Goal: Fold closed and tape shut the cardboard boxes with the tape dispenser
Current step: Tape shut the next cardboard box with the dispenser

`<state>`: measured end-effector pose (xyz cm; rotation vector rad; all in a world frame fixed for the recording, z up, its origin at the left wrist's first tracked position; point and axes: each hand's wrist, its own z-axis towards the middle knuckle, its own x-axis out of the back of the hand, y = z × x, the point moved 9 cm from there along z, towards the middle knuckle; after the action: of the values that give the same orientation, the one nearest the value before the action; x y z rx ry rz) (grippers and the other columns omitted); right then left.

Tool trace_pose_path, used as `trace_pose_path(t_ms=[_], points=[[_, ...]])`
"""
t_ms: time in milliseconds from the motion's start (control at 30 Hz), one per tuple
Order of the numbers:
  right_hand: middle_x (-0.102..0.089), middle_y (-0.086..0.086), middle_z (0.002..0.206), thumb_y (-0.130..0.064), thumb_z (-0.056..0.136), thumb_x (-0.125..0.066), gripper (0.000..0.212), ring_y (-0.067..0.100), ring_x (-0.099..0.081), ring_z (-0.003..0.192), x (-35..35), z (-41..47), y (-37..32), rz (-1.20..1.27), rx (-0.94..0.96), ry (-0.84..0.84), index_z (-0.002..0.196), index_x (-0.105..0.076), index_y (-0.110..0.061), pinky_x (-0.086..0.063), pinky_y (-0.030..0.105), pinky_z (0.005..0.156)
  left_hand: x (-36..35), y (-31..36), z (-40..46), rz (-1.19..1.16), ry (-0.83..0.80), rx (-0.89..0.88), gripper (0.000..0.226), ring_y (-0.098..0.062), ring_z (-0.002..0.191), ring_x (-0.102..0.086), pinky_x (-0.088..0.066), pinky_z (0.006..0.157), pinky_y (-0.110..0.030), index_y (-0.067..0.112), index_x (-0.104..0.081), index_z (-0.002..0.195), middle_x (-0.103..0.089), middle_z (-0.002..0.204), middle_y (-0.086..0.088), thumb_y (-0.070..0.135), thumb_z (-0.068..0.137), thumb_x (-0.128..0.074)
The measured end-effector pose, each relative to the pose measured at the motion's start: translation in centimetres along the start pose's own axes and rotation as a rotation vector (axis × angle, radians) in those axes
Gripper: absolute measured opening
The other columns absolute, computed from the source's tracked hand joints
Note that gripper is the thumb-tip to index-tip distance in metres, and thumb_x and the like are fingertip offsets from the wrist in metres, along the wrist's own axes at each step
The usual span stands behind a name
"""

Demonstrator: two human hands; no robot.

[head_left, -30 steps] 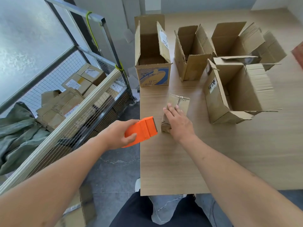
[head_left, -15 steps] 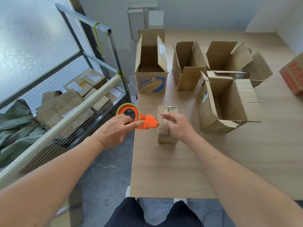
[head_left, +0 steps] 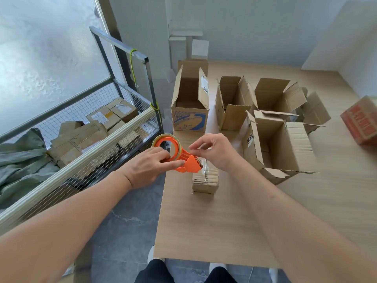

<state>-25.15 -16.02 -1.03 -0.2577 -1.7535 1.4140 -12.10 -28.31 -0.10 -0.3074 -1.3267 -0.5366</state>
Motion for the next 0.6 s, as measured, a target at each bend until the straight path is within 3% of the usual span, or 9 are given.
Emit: trace_pose_path(t_ms=[100,167,267,467,600], points=[[-0.069,-0.009,0.091,-0.024,0.09,-0.076,0.011,0.007,-0.065,0.082,-0.1,0.6,-0.7,-0.074,-0.001,-0.035,0.1,-0.081,-0.022,-0.054,0.016,0.067,0.3,0.3,0.2,0.007,0.007,-0.015,0.073,-0.023,0.078,-0.051,-0.053,0.068,-0.04,0.024,-0.047,0.146,-0.059,0.094,-0.011,-0.007,0.084,-0.07],[-0.069,-0.01,0.088,-0.038,0.092,-0.072,0.017,0.011,-0.066,0.082,-0.1,0.8,-0.7,-0.074,-0.048,-0.057,0.099,-0.08,-0.025,-0.059,0.025,0.069,0.4,0.4,0.2,0.029,0.004,-0.026,0.074,-0.021,0.078,-0.048,-0.051,0.069,-0.037,0.026,-0.041,0.146,-0.058,0.094,-0.01,-0.008,0.084,-0.064],[-0.071,-0.016,0.086,-0.055,0.083,-0.076,0.019,0.01,-0.068,0.085,-0.8,0.8,-0.5,-0.157,-0.088,-0.162,0.088,-0.077,-0.037,-0.058,0.022,0.067,0.4,0.4,0.2,0.053,-0.016,-0.038,0.075,-0.022,0.078,-0.048,-0.051,0.068,-0.038,0.028,-0.041,0.145,-0.057,0.095,-0.01,-0.008,0.082,-0.06],[-0.073,-0.021,0.077,-0.062,0.065,-0.086,0.034,0.011,-0.07,0.08,-1.3,1.2,0.0,-0.242,-0.185,-0.239,0.085,-0.078,-0.035,-0.055,0.016,0.059,-0.1,0.9,0.5,0.081,-0.073,-0.085,0.08,-0.021,0.075,-0.048,-0.051,0.067,-0.037,0.031,-0.039,0.145,-0.055,0.092,-0.006,-0.006,0.08,-0.069],[-0.074,-0.012,0.08,-0.053,0.067,-0.091,0.036,0.012,-0.071,0.079,-2.0,1.3,0.0,-0.394,-0.226,-0.293,0.089,-0.08,-0.027,-0.063,0.027,0.071,-0.5,1.4,0.7,0.089,-0.128,-0.118,0.078,-0.019,0.077,-0.048,-0.051,0.068,-0.034,0.032,-0.037,0.143,-0.052,0.092,-0.004,-0.002,0.081,-0.071]])
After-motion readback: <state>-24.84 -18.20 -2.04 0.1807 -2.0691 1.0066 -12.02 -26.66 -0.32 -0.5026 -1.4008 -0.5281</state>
